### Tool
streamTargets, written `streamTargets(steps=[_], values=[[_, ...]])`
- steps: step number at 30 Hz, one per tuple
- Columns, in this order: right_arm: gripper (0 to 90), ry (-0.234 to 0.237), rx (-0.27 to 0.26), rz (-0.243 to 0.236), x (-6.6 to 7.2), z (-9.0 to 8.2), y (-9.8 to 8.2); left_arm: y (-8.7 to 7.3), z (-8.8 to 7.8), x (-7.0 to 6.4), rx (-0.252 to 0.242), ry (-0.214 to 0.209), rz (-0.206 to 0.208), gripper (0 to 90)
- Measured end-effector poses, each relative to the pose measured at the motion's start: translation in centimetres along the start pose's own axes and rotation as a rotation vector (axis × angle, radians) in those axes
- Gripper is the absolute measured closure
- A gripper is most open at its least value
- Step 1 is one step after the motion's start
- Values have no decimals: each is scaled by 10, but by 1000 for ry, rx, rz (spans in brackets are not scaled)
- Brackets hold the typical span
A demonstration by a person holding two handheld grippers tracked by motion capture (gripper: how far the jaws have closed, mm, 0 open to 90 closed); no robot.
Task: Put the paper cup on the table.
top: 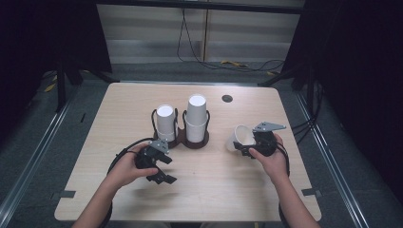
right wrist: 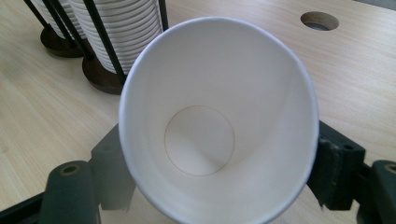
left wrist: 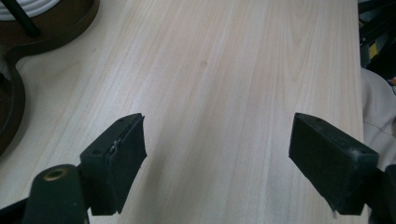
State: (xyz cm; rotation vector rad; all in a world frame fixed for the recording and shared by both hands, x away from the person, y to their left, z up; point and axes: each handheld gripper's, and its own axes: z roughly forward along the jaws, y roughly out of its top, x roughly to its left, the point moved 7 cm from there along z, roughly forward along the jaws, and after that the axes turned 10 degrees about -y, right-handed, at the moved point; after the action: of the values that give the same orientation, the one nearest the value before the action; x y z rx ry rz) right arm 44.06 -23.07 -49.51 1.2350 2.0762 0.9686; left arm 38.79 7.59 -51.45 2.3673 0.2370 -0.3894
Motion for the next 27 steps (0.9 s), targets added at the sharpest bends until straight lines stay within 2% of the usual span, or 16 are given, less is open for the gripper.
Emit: streamTargets(steps=[1, 4, 5, 6, 7, 10, 12, 13, 15, 17, 20, 23, 27], values=[[229, 1, 3, 0, -1, 2, 1, 0, -1, 0, 20, 5, -5, 185], [228, -22, 14, -5, -3, 5, 2, 1, 0, 0, 0, 5, -7, 184], [229, -26, 18, -1, -4, 6, 2, 0, -1, 1, 24, 9, -1, 183], [228, -36, 23, 0, -5, 7, 2, -1, -1, 2, 24, 12, 0, 183], [228, -40, 28, 4, -6, 9, 2, 0, 0, 1, 3, -1, -2, 184], [227, -51, 38, 8, -7, 11, 2, -1, 0, 2, 1, 4, -11, 183], [226, -61, 39, 20, -9, 12, 3, -3, -1, 2, 17, 10, -13, 184], [224, -73, 37, 22, -12, 14, 3, -3, 0, 2, 1, 6, -14, 184], [224, -62, 28, 31, -12, 14, 4, -4, -1, 2, 1, 2, -13, 183], [222, -74, 31, 44, -16, 17, 4, -4, -1, 1, 0, 3, -11, 184], [222, -89, 32, 38, -19, 18, 5, -5, -2, 2, 15, 8, -8, 183], [221, -87, 33, 41, -19, 19, 5, -5, -2, 2, -6, 7, -7, 184], [219, -91, 30, 37, -19, 21, 7, -6, -4, 2, 6, 11, -15, 186]])
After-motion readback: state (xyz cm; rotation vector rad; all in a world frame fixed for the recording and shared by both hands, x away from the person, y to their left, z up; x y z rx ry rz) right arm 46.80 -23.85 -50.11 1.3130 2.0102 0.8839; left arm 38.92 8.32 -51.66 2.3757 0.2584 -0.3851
